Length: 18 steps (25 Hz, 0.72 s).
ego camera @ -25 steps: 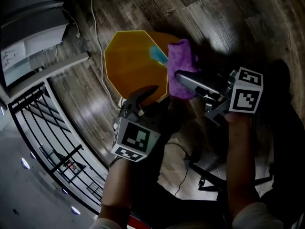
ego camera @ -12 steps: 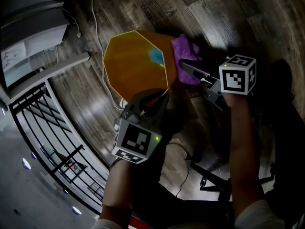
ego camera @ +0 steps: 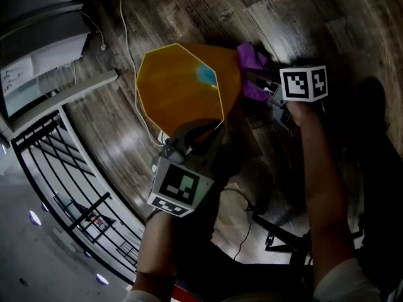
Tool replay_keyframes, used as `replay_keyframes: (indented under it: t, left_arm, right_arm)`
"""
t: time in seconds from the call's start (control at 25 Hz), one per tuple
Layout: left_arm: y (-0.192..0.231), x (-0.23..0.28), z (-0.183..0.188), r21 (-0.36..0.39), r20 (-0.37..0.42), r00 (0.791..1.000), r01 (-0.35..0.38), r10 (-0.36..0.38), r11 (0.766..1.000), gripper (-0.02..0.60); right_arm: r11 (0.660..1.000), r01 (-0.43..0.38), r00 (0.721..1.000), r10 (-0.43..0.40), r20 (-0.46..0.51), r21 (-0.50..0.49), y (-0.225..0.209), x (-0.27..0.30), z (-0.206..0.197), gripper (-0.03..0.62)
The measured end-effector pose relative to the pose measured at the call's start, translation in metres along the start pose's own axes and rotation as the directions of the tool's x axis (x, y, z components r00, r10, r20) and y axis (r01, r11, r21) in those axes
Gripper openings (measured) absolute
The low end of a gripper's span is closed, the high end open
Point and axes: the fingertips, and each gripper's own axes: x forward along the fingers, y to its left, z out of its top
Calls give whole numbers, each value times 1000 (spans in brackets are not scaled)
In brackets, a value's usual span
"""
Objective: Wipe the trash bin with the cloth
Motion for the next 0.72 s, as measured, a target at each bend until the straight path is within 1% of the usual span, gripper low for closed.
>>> replay_keyframes:
  t: [0.2, 0.44, 0.56, 0.72]
  left_arm:
    - [-6, -1, -2, 25, -5, 1000, 31, -31, 999, 18]
    - [-19, -4, -15, 49, -32, 996, 89, -87, 995, 18]
    - [-20, -4, -18, 46, -37, 994, 103, -102, 994, 18]
    - [-21, -5, -18, 39, -35, 994, 110, -108, 993, 18]
  right_arm:
    - [995, 97, 994, -97, -41, -9, -27, 5, -9, 167]
    - [980, 194, 976, -196, -99, -34, -53, 8, -30, 167]
    - [967, 250, 959, -254, -122, -46, -64, 10, -39, 167]
    - [935, 349, 923, -355, -149, -61, -81, 14, -48, 167]
